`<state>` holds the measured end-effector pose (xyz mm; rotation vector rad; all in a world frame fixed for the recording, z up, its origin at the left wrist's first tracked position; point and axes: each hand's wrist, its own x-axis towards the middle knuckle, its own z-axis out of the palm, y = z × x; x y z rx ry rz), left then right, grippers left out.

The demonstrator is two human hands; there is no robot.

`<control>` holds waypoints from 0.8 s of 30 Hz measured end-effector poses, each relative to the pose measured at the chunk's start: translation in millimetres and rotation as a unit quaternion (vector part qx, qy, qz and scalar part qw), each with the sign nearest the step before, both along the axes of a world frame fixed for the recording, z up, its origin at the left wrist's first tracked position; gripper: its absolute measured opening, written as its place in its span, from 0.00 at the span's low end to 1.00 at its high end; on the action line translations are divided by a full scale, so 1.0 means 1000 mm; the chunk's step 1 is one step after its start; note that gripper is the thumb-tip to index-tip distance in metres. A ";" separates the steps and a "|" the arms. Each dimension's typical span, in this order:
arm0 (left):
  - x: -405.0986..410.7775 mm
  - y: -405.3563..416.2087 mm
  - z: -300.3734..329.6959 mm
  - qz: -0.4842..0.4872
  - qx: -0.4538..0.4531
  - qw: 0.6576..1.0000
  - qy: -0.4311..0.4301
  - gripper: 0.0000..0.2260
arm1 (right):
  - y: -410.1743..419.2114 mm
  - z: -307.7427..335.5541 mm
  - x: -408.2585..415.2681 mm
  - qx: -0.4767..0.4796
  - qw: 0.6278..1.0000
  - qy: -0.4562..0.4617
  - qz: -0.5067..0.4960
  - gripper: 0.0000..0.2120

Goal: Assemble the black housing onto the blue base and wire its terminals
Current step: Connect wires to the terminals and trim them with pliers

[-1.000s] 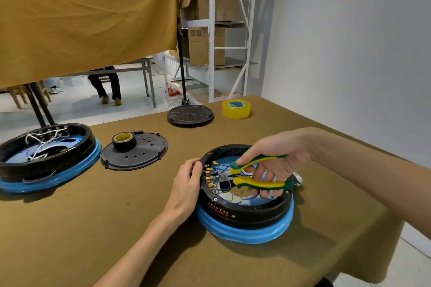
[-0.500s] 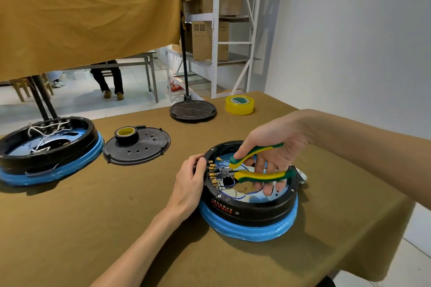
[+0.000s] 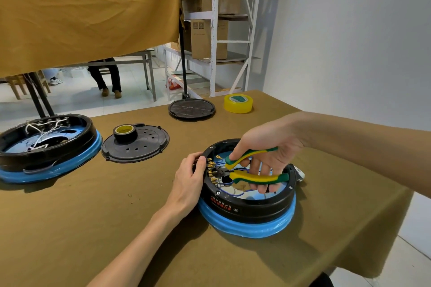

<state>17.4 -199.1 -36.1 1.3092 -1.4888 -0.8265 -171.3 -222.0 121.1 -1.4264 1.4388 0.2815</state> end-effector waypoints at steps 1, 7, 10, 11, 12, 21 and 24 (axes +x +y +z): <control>0.000 0.000 -0.001 0.000 0.000 1.000 0.002 0.18 | 0.006 -0.001 -0.003 0.013 1.000 0.000 -0.005 0.14; -0.003 0.000 -0.003 -0.003 0.002 1.000 0.013 0.15 | 0.027 -0.012 -0.012 0.001 0.997 -0.050 -0.058 0.20; -0.002 0.000 -0.004 -0.006 0.001 1.000 0.012 0.12 | 0.031 -0.015 -0.011 -0.019 0.998 -0.044 -0.042 0.21; -0.002 0.000 -0.004 -0.006 0.000 1.000 0.012 0.11 | 0.032 -0.016 -0.011 -0.024 0.998 -0.045 -0.041 0.21; -0.002 0.000 -0.004 -0.006 -0.001 1.000 0.013 0.11 | 0.033 -0.016 -0.011 -0.029 0.998 -0.048 -0.041 0.21; -0.003 -0.001 -0.005 -0.011 0.000 1.000 0.022 0.15 | 0.032 -0.021 -0.011 -0.050 0.996 -0.063 -0.021 0.21; -0.003 0.000 -0.005 -0.011 -0.002 1.000 0.022 0.13 | 0.029 -0.018 -0.012 -0.034 0.997 -0.063 -0.026 0.21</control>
